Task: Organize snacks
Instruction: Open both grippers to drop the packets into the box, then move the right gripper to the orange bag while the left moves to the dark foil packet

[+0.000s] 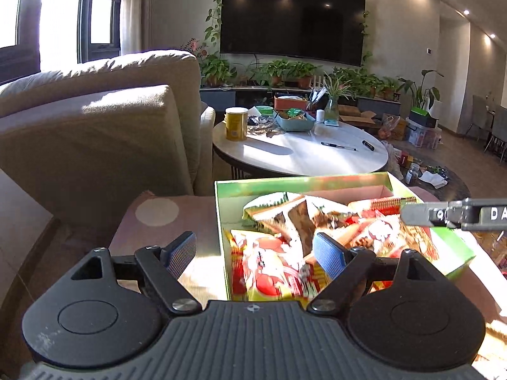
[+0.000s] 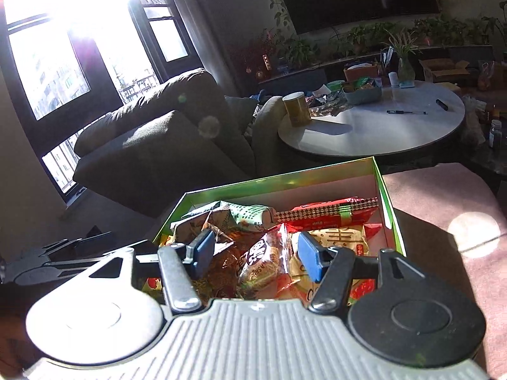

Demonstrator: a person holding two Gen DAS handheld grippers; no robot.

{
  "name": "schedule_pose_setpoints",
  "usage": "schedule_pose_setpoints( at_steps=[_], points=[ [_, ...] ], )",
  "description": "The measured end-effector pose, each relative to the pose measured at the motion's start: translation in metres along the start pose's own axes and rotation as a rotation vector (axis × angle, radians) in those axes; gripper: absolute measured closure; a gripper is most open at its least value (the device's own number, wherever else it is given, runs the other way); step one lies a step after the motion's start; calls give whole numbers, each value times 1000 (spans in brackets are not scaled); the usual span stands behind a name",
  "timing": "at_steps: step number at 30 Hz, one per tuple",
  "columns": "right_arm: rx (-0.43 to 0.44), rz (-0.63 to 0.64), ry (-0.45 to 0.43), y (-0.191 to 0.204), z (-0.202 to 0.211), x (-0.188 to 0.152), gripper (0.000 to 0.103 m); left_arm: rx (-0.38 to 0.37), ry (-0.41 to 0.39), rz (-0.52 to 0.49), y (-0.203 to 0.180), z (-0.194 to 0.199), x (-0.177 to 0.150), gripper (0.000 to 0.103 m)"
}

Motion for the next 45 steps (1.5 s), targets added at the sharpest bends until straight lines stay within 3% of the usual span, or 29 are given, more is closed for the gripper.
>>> schedule_pose_setpoints(
  at_steps=[12,26,40,43,45],
  points=[
    [-7,24,20,5,43,-12,33,-27,26,17,-9,46,-20,23],
    [3,43,54,14,92,-39,29,-116,77,23,-33,105,-48,18],
    [-3,58,84,24,127,-65,29,-313,167,-46,-76,146,-80,18],
    [-12,72,87,25,132,-68,29,-334,183,-72,-87,141,-88,20],
    [-14,69,87,24,136,-70,29,-333,197,-101,-95,135,-94,29]
  ],
)
Point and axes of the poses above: each gripper's, at about its wrist camera, not at the fingertips, and z roughly against the way its jaws point, y to its left, x to its top, the point moved 2 cm from there along -z, roughly the way its jaws point, and after that the axes turned 14 degrees about -y, right-handed, at the moved point
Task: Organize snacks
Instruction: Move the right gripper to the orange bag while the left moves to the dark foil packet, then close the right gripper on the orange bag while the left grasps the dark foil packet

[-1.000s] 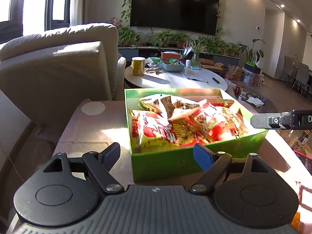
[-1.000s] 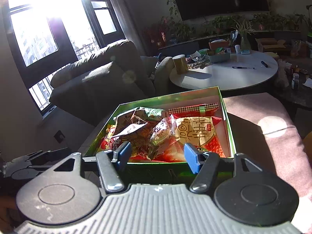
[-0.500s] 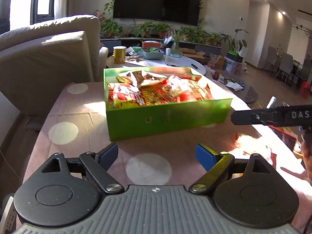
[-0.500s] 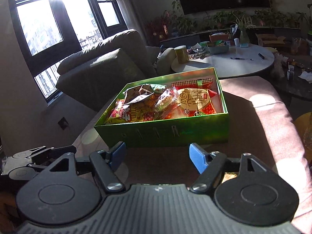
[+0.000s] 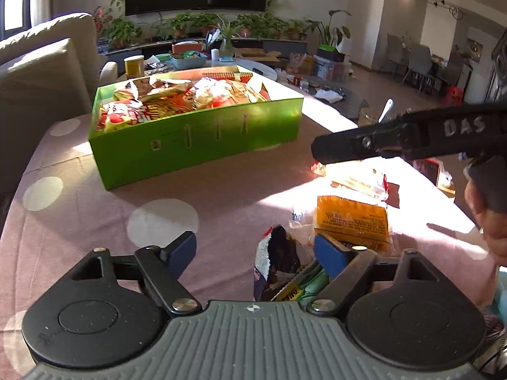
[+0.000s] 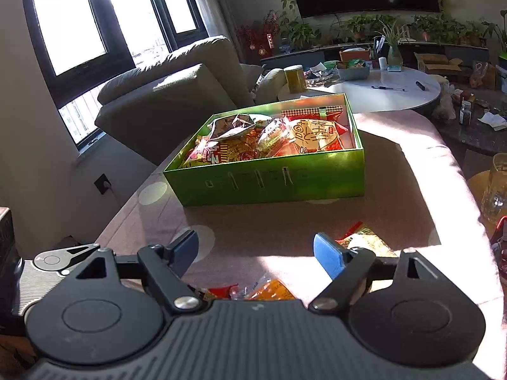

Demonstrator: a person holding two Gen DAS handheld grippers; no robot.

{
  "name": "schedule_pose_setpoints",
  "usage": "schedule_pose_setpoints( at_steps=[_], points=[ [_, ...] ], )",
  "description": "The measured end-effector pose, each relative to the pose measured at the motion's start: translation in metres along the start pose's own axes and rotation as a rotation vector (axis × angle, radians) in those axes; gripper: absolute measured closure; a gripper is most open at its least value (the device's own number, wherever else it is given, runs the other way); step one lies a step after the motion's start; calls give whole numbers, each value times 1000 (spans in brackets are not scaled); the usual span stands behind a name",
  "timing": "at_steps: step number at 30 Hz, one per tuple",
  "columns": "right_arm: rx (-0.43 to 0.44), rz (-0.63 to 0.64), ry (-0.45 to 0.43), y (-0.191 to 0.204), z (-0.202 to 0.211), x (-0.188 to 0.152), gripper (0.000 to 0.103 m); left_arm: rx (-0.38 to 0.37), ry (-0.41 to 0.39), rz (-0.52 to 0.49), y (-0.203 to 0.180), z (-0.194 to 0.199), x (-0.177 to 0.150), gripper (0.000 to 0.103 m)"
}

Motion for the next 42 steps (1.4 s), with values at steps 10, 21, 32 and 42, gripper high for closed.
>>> schedule_pose_setpoints(
  at_steps=[10,21,32,42],
  points=[
    [-14,-18,11,-9,3,-6,29,50,14,4,9,-9,-7,46],
    [1,73,125,-10,0,-32,29,93,1,53,23,-4,-5,36],
    [-11,119,185,-11,-7,-48,29,89,42,48,22,-20,-13,54],
    [-52,125,167,-9,-9,-46,30,99,-4,67,26,-7,-3,59]
  ],
)
Point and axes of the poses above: each gripper's, at about its wrist camera, not at the fingertips, and z roughly against the way its jaws point, y to its left, x to its top, the point moved 2 cm from there along -z, roughly the way its jaws point, and after that the axes turned 14 degrees about -y, right-handed, at the moved point
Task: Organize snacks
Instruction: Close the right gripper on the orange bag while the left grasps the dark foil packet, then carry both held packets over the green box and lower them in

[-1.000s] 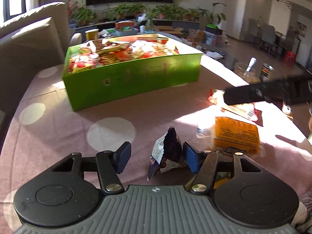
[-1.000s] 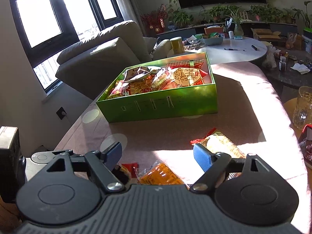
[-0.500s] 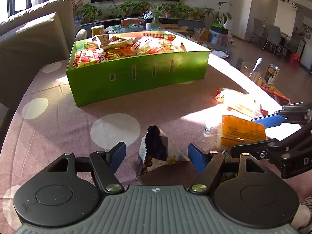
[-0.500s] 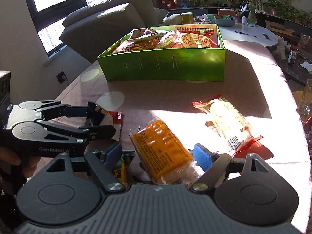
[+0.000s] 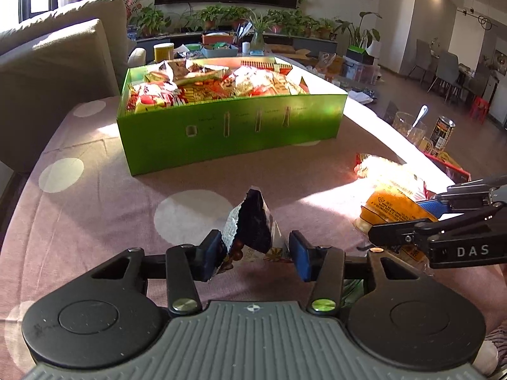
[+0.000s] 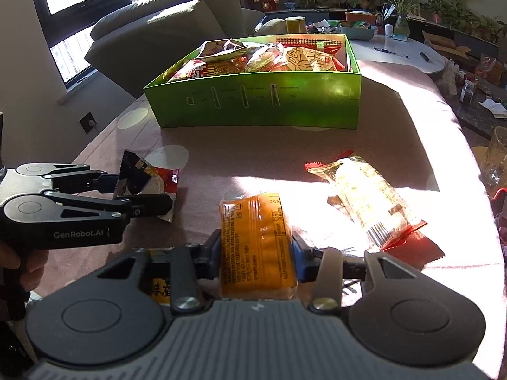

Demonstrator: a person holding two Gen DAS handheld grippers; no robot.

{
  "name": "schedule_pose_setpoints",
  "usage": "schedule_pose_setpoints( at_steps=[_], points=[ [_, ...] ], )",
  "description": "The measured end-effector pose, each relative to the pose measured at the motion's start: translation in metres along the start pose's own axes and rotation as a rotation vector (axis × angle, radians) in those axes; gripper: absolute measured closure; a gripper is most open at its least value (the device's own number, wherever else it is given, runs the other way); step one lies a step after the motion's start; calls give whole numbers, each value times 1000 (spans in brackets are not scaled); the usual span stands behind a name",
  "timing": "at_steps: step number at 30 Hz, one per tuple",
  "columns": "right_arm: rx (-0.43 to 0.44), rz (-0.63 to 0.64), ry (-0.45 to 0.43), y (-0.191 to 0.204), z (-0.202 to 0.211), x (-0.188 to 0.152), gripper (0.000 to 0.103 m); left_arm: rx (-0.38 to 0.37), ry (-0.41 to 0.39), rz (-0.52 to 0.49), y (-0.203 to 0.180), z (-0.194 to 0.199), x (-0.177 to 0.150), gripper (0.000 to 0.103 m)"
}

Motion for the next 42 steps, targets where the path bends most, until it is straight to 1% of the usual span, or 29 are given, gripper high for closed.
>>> schedule_pose_setpoints(
  at_steps=[5,13,22,31,42],
  points=[
    [7,-38,-33,-1,4,7,30,3,-29,5,2,8,8,59],
    [14,-49,-75,2,5,21,30,1,-53,-2,1,11,16,59],
    [30,-75,-129,4,3,43,30,-13,-84,-23,-4,11,32,58],
    [50,-69,-181,6,-2,69,30,-14,-117,-29,-3,2,55,58],
    [53,-81,-225,-9,-20,100,30,-3,-165,-59,-4,-20,91,58]
  ],
)
Point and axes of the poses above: each gripper's, at about its wrist camera, not at the fingertips, and z roughly against the way its jaws point, y to its left, x to its top, the point moved 2 cm from there along -z, roughly the way its jaws point, and after that the axes turned 14 degrees about -y, right-handed, at the moved point
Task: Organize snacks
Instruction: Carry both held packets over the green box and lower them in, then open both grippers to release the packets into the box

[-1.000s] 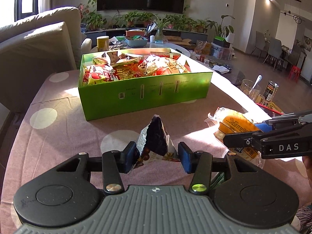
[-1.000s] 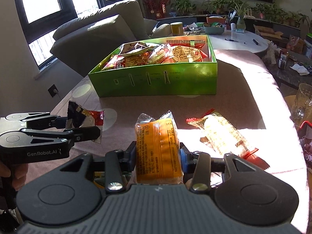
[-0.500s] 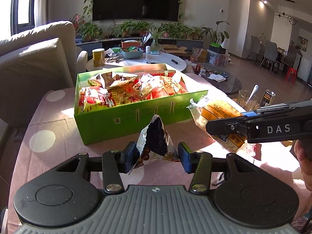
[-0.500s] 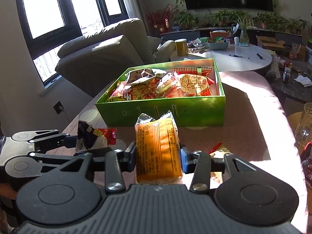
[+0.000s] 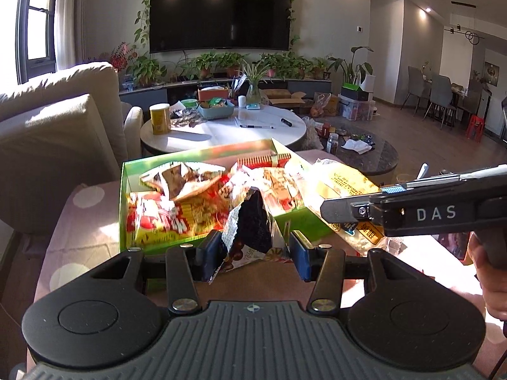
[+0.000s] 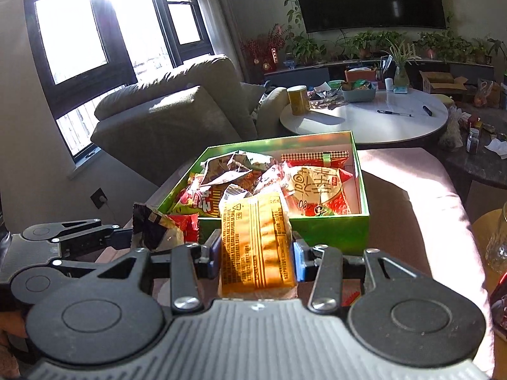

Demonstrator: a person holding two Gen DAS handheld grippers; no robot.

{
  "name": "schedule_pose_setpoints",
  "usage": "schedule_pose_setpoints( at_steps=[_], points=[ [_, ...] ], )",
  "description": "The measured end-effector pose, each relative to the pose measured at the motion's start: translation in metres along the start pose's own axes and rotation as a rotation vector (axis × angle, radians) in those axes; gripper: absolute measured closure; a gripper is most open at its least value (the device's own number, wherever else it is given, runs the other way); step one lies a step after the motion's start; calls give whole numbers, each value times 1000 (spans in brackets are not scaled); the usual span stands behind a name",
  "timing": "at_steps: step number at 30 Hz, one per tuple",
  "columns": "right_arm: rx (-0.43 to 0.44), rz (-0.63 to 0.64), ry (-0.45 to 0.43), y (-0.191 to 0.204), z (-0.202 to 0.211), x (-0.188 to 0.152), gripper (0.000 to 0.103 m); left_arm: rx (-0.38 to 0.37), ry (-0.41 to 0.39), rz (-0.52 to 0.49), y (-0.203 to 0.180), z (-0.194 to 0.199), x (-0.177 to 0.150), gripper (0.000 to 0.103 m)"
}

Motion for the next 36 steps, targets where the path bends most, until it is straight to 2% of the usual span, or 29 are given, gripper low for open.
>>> schedule_pose_setpoints(
  at_steps=[8,14,26,29,36],
  points=[
    [-15,-29,-28,-17,-24,19,30,-19,-8,15,-2,-25,10,58],
    [-48,-66,-46,-32,-44,35,30,2,-13,37,5,-50,20,58],
    [-126,-142,-22,-64,-101,60,30,49,-30,34,23,-118,54,58],
    [-133,-141,-5,-67,-110,58,30,59,-20,24,26,-135,54,58],
    [-143,-143,11,-74,-126,59,30,66,32,70,37,-169,48,58]
  ],
)
Point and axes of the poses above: each gripper's, at about its wrist camera, not at the fingertips, and z roughly against the way its jaws point, y to its left, x to its top, the point moved 2 cm from there along -z, roughly the way its jaws point, and after that the axes turned 14 degrees about -y, right-handed, at the moved point
